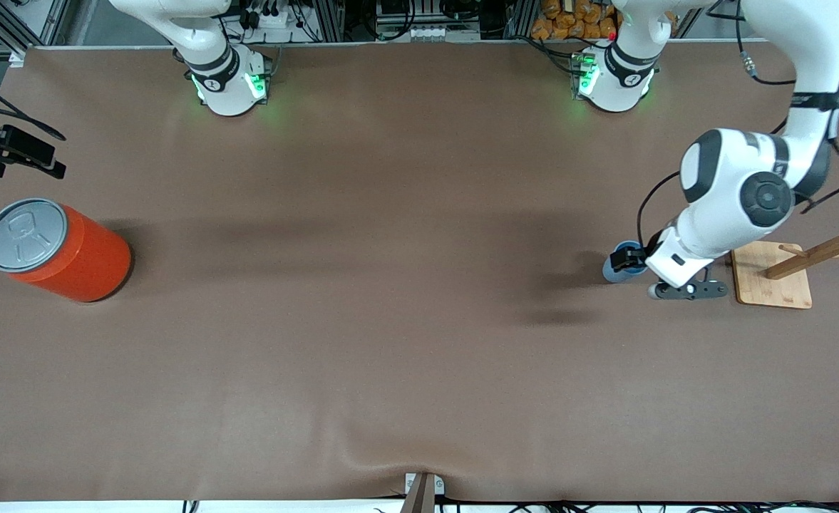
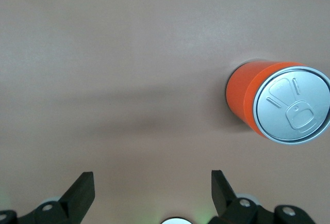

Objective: Flip cup

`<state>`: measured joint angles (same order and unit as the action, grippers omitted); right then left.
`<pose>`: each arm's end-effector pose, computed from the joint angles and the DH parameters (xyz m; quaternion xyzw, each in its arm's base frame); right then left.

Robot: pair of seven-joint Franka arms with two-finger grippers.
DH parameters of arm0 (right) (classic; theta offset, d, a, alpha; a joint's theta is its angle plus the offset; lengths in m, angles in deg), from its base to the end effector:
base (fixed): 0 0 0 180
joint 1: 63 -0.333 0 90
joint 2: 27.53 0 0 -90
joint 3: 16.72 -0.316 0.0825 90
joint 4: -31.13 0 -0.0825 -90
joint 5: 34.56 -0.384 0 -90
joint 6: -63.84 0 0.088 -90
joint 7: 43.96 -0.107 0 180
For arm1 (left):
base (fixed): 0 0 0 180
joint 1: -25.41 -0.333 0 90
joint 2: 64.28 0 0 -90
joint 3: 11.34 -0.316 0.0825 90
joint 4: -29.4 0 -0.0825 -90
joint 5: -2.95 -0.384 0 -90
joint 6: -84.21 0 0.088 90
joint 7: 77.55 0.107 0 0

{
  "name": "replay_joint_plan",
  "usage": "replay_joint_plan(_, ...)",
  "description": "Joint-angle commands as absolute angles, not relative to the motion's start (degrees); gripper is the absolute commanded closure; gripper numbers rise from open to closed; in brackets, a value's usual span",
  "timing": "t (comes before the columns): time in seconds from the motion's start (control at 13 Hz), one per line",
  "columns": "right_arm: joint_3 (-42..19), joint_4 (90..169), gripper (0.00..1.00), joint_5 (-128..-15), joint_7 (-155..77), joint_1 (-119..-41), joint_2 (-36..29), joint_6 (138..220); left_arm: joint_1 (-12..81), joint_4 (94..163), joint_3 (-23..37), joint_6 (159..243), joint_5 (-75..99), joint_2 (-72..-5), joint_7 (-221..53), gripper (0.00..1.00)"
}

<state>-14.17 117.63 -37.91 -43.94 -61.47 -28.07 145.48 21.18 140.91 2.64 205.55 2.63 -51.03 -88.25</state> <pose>0.5356 -0.0314 0.6460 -0.9983 0.0322 0.0366 0.0306 0.5888 -0.0955 0.3624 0.9993 0.0092 -0.0305 0.0203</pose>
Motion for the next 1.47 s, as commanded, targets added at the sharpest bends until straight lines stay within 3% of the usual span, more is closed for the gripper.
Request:
replay_joint_plan(0.0, -14.35, 117.17, 0.00, -38.34, -44.67, -61.60, -27.62, 145.84, 20.93, 131.91, 3.07, 196.91, 1.90, -50.58, -89.51, 0.00)
replay_joint_plan(0.77, -14.35, 117.17, 0.00, -38.25, -44.67, -61.60, -27.62, 145.93, 20.23, 123.44, 2.02, 190.39, 2.16, -52.06, -88.89, 0.00)
replay_joint_plan(1.39, -14.35, 117.17, 0.00, -38.25, -44.67, -61.60, -27.62, 145.93, 26.81, 118.08, -11.15, 179.24, 2.25, -60.67, -83.63, 0.00)
